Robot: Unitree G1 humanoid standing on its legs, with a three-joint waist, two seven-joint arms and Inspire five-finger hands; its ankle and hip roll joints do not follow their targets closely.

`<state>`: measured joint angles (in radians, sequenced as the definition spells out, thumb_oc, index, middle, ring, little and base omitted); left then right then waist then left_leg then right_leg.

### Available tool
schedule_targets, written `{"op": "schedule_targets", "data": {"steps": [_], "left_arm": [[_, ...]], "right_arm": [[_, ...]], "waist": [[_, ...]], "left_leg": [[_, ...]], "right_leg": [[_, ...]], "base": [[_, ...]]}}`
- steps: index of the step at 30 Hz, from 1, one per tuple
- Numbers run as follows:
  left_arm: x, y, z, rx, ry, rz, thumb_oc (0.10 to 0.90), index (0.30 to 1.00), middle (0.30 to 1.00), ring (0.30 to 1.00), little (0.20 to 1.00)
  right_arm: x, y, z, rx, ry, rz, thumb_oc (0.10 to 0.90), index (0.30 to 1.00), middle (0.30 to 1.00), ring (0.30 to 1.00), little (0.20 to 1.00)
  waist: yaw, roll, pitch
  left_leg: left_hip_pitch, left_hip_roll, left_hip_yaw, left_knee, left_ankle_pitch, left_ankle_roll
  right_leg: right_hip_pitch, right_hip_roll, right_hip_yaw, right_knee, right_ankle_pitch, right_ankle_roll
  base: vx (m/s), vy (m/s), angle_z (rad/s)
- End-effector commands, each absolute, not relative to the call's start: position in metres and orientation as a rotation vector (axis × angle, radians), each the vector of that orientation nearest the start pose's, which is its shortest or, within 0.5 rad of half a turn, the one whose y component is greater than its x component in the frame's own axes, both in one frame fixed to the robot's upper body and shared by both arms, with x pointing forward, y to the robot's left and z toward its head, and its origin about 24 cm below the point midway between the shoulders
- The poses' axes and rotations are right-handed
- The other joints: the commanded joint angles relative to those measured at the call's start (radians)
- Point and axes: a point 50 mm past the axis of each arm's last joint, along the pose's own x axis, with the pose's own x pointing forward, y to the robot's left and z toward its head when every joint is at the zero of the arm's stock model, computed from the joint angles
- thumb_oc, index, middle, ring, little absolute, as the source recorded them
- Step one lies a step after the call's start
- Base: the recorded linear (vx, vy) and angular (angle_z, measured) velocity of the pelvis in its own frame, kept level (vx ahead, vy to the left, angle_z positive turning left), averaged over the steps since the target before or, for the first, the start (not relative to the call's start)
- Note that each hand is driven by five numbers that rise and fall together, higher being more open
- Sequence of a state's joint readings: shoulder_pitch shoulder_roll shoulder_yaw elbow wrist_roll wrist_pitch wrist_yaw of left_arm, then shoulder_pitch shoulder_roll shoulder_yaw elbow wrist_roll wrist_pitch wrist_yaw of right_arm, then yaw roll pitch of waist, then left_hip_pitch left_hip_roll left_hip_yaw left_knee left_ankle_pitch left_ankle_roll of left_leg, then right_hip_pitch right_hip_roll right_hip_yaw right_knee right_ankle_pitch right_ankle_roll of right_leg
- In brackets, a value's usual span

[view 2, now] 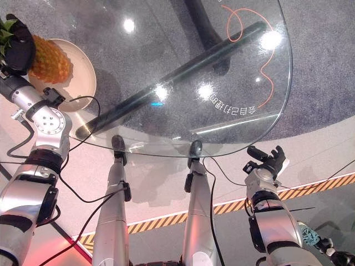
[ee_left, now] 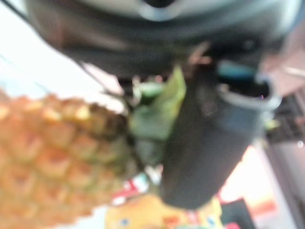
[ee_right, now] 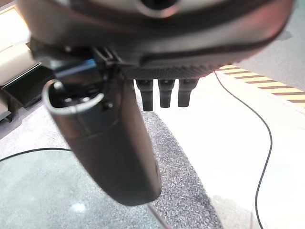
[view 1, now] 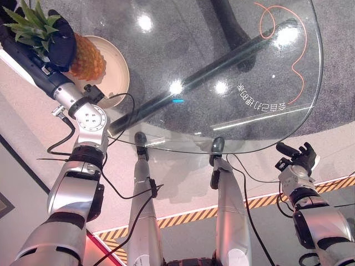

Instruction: Pick up the fruit to the plate

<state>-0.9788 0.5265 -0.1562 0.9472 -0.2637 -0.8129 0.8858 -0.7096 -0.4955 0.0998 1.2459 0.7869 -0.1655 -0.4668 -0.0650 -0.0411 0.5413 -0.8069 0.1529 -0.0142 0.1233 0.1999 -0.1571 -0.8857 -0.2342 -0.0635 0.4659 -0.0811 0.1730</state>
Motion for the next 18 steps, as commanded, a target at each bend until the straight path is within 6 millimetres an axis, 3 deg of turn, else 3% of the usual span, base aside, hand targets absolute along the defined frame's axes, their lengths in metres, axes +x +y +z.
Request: {"op": "schedule_targets", "data": {"steps": [1,18], "left_arm": [[0.342,0.255,0.274,-0.102,-1.142,0.766,0.8,0.9,0.9,0.9,0.9],[0.341,0.245,0.251,-0.114,-1.105,0.705,0.8,0.9,0.9,0.9,0.9]], "right_arm": [[0.303,-0.33,0.018,0.149,0.33,-0.956,0.8,0.9,0.9,0.9,0.9],[0.3,-0.331,0.016,0.163,0.325,-0.972,0.8,0.9,0.9,0.9,0.9]], "waist": [[0.034,-0.042,-0.021],[0.053,-0.029,-0.021]], "left_leg": [[-0.023,-0.005,-0.023,0.163,-0.165,0.005],[-0.045,-0.014,-0.03,0.171,-0.158,0.009]], "right_leg": [[0.079,0.052,-0.044,-0.169,0.104,-0.026],[0.061,0.041,-0.058,-0.162,0.112,-0.024]], "base": [[0.0,0.0,0.0],[0.0,0.0,0.0]]}}
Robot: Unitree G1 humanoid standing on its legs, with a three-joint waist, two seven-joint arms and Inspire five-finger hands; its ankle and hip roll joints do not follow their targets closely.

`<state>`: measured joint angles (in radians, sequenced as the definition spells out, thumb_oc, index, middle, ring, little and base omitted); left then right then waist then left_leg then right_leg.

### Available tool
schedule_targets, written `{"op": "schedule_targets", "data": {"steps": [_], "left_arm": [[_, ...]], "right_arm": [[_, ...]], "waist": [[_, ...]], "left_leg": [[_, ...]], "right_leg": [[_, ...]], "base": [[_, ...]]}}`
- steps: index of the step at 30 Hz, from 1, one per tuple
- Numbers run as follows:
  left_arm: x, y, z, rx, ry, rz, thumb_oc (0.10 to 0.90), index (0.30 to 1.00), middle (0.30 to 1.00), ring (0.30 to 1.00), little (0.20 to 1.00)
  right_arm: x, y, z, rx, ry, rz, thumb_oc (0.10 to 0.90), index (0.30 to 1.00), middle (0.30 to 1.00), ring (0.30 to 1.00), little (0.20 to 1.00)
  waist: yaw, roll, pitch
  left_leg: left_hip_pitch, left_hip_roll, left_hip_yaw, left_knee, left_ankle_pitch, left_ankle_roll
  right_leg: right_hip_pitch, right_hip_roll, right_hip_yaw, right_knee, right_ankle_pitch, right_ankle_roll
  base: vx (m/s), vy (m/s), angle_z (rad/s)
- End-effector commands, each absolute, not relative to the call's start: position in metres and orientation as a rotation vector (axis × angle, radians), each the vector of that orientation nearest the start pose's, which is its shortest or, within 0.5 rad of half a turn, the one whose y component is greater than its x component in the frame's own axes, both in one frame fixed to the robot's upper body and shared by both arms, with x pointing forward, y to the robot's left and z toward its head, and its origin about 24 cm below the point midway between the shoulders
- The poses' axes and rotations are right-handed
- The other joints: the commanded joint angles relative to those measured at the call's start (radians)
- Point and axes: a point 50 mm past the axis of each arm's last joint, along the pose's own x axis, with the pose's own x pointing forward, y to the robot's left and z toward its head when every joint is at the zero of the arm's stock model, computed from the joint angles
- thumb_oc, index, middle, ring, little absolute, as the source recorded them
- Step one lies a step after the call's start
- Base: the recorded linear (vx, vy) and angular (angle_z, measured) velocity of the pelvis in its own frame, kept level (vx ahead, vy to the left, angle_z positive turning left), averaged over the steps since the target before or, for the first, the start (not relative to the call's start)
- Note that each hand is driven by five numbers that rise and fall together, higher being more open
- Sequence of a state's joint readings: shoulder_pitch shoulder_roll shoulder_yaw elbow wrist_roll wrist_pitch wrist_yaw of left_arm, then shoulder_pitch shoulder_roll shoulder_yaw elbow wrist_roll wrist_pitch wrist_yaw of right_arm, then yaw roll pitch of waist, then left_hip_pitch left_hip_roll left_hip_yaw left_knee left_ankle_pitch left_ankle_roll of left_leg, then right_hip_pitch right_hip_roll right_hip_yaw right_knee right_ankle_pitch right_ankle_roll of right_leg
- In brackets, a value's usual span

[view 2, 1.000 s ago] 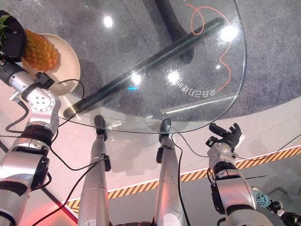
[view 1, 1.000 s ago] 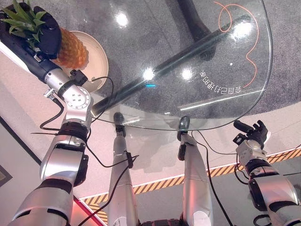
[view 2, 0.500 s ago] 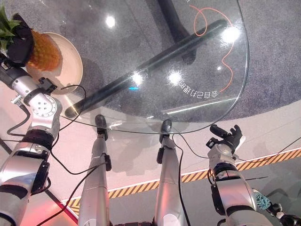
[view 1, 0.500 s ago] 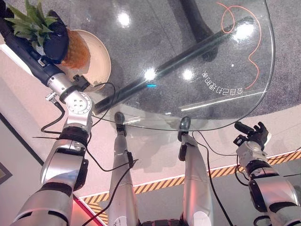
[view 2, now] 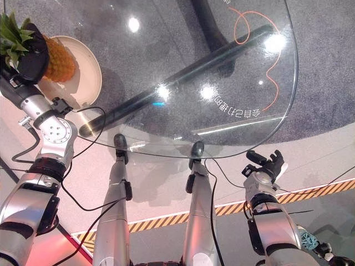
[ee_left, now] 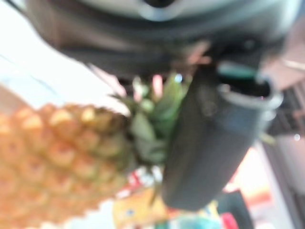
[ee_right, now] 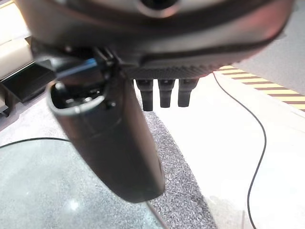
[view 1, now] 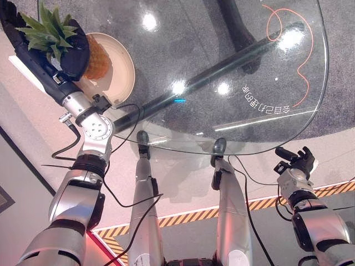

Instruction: Pick up the fruit to the plate

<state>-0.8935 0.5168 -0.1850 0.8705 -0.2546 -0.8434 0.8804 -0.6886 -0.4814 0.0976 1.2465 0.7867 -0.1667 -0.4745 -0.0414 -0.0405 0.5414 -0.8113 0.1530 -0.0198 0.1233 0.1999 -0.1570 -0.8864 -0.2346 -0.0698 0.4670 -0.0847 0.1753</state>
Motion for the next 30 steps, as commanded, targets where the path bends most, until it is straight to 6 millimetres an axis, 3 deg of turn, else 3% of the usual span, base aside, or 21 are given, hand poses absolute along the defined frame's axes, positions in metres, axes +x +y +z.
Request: {"op": "schedule_targets", "data": {"steps": [1,19,30], "left_arm": [[0.341,0.245,0.249,-0.113,-1.1,0.704,0.8,0.9,0.9,0.9,0.9],[0.335,0.243,0.221,-0.094,-1.041,0.633,0.8,0.9,0.9,0.9,0.9],[0.335,0.234,0.228,0.01,-1.075,0.563,0.8,0.9,0.9,0.9,0.9]], "right_arm": [[0.299,-0.331,0.015,0.161,0.329,-0.972,0.8,0.9,0.9,0.9,0.9],[0.291,-0.336,0.009,0.167,0.33,-0.995,0.8,0.9,0.9,0.9,0.9],[0.29,-0.338,0.01,0.173,0.329,-0.994,0.8,0.9,0.9,0.9,0.9]], "waist": [[0.03,-0.029,-0.021],[0.048,-0.011,-0.021],[0.052,-0.012,-0.021]], "left_leg": [[-0.033,-0.012,-0.024,0.173,-0.167,0.009],[0.004,-0.018,-0.023,0.149,-0.16,0.01],[0.011,-0.016,-0.02,0.164,-0.17,0.011]], "right_leg": [[0.068,0.042,-0.052,-0.159,0.108,-0.026],[0.103,0.021,-0.063,-0.181,0.124,-0.015],[0.115,0.011,-0.07,-0.179,0.125,-0.012]], "base": [[0.0,0.0,0.0],[0.0,0.0,0.0],[0.0,-0.004,0.01]]}}
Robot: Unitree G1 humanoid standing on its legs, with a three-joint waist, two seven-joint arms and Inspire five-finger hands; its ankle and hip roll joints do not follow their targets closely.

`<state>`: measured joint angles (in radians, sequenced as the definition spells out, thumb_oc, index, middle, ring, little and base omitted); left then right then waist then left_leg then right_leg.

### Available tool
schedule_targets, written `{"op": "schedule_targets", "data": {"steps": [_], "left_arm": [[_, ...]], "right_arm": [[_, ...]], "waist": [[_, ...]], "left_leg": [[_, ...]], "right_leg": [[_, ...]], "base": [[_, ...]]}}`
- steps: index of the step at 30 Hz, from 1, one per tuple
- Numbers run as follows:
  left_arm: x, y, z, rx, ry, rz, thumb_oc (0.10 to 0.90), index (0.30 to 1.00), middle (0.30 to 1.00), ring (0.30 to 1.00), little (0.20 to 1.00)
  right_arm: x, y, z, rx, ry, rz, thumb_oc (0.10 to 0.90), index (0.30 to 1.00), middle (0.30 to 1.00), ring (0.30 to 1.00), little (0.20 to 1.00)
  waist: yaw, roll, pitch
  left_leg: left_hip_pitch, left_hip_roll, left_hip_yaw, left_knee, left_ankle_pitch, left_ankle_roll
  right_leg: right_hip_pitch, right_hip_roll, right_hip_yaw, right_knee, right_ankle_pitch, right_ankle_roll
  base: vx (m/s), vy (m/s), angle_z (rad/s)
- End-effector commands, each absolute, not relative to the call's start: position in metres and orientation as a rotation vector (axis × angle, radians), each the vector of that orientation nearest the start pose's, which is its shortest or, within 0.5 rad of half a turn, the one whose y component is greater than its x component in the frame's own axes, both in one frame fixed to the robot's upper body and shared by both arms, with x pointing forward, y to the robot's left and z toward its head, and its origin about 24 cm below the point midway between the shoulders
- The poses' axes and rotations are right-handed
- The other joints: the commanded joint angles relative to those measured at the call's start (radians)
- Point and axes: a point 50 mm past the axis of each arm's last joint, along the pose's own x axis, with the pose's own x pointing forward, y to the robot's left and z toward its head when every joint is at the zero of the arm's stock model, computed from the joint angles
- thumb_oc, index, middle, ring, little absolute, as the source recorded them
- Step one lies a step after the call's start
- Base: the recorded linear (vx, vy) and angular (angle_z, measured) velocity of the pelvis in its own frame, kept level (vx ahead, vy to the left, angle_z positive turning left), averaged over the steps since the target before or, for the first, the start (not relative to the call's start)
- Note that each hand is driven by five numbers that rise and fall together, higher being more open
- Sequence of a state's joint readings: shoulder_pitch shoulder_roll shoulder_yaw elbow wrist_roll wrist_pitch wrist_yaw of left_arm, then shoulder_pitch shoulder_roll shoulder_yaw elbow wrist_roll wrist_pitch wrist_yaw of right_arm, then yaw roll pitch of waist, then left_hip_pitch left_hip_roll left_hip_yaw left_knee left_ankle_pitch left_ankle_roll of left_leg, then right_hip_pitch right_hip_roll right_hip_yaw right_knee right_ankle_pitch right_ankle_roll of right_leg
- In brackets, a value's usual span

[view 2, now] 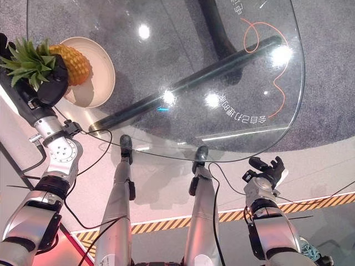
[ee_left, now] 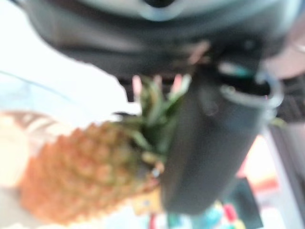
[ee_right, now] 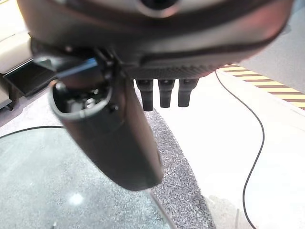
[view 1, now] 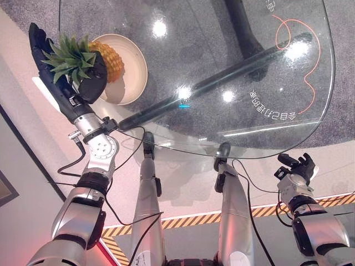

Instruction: Pick up the fruit to the plate

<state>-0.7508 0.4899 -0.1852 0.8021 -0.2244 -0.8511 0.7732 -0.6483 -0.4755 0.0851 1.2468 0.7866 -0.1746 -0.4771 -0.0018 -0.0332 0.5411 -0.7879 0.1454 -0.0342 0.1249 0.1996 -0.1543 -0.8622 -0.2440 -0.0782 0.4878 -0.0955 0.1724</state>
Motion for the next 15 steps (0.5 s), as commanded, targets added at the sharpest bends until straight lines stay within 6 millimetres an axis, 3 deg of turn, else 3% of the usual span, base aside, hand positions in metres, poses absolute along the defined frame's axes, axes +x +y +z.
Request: {"op": "schedule_targets", "data": {"steps": [1,15], "left_arm": [[0.3349,0.2326,0.2279,0.033,-1.082,0.553,0.8,0.9,0.9,0.9,0.9],[0.328,0.2316,0.234,0.029,-1.136,0.536,0.8,0.9,0.9,0.9,0.9]], "right_arm": [[0.2903,-0.3386,0.0106,0.172,0.329,-0.994,0.8,0.9,0.9,0.9,0.9],[0.2883,-0.3457,0.015,0.152,0.313,-1.009,0.8,0.9,0.9,0.9,0.9]], "waist": [[0.012,-0.018,-0.021],[0.021,0.004,-0.021]], "left_leg": [[-0.012,-0.008,-0.004,0.16,-0.169,0.008],[-0.015,-0.015,-0.004,0.151,-0.157,0.012]], "right_leg": [[0.091,0.021,-0.062,-0.2,0.136,-0.009],[0.087,0.011,-0.067,-0.197,0.137,-0.011]], "base": [[0.0,0.0,0.0],[0.0,0.013,0.0]]}}
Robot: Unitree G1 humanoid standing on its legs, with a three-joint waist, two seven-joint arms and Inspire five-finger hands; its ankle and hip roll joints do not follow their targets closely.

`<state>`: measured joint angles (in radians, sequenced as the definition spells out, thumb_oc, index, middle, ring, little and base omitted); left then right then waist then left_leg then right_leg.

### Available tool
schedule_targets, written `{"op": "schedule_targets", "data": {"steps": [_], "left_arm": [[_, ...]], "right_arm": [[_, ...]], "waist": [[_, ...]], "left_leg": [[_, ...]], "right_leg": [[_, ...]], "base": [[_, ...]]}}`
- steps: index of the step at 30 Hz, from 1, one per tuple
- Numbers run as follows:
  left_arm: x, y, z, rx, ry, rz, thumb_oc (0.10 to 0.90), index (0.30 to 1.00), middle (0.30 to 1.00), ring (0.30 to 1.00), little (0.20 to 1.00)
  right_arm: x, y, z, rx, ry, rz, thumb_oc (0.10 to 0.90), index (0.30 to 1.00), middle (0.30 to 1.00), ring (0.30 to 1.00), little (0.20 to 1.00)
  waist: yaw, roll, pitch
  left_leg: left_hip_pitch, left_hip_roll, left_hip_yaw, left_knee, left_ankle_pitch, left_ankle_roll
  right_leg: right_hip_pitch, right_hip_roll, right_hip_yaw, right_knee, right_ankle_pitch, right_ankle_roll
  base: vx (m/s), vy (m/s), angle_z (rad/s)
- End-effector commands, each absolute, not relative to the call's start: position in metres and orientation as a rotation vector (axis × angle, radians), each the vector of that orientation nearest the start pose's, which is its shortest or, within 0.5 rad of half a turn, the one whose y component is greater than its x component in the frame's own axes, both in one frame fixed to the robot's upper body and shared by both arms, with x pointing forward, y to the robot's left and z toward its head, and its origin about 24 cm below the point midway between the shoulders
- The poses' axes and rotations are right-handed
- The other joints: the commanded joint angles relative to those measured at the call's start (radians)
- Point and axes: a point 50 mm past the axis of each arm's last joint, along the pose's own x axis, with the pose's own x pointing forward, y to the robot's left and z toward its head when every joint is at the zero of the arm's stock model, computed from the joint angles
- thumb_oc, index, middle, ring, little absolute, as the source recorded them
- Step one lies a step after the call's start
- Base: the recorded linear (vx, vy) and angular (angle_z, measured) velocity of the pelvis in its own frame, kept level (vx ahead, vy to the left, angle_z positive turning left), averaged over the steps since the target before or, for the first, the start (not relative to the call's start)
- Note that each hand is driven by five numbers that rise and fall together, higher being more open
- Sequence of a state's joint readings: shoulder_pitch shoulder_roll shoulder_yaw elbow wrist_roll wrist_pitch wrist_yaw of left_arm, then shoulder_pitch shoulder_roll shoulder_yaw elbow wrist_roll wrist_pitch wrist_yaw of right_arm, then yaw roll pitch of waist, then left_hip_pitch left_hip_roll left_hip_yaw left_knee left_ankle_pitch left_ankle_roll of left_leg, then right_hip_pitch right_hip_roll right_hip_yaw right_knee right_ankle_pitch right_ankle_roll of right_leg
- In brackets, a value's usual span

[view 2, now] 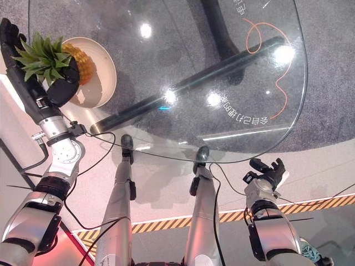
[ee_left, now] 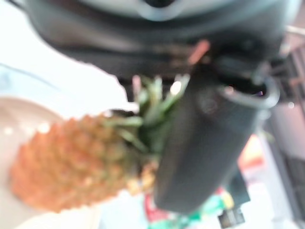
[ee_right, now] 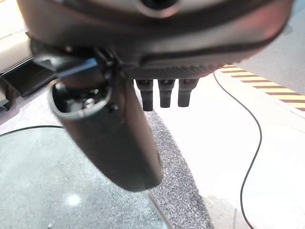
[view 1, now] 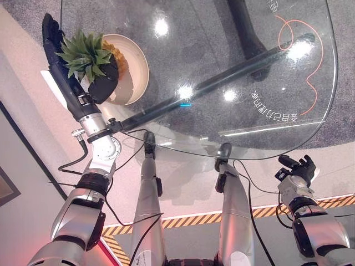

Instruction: Pick up the fruit to the plate

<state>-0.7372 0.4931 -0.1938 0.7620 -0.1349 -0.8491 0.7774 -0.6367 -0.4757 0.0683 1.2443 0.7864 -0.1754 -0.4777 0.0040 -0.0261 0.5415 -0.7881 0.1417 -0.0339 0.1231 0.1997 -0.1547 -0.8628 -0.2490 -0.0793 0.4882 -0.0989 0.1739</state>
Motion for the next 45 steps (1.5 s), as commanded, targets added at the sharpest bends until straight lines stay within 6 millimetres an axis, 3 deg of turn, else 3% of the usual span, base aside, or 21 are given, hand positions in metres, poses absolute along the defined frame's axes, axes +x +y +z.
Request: {"op": "schedule_targets", "data": {"steps": [1,25,45], "left_arm": [[0.328,0.231,0.235,0.032,-1.14,0.533,0.8,0.9,0.9,0.9,0.9],[0.313,0.23,0.255,-0.022,-1.258,0.516,0.8,0.9,0.9,0.9,0.9],[0.307,0.225,0.259,-0.067,-1.279,0.461,0.8,0.9,0.9,0.9,0.9]], "right_arm": [[0.288,-0.346,0.015,0.152,0.313,-1.009,0.8,0.9,0.9,0.9,0.9],[0.282,-0.351,0.013,0.15,0.31,-1.022,0.8,0.9,0.9,0.9,0.9],[0.282,-0.351,0.013,0.153,0.314,-1.024,0.8,0.9,0.9,0.9,0.9]], "waist": [[0.016,-0.003,-0.021],[0.022,0.009,-0.021],[0.029,0.009,-0.021]], "left_leg": [[-0.014,-0.011,-0.004,0.152,-0.156,0.012],[-0.012,-0.014,-0.009,0.153,-0.157,0.014],[-0.004,-0.014,-0.011,0.148,-0.161,0.014]], "right_leg": [[0.087,0.015,-0.067,-0.198,0.141,-0.012],[0.084,0.009,-0.069,-0.19,0.14,-0.012],[0.095,0.006,-0.075,-0.193,0.137,-0.008]], "base": [[0.0,0.0,0.0],[0.0,0.0,0.0],[0.0,0.0,0.0]]}}
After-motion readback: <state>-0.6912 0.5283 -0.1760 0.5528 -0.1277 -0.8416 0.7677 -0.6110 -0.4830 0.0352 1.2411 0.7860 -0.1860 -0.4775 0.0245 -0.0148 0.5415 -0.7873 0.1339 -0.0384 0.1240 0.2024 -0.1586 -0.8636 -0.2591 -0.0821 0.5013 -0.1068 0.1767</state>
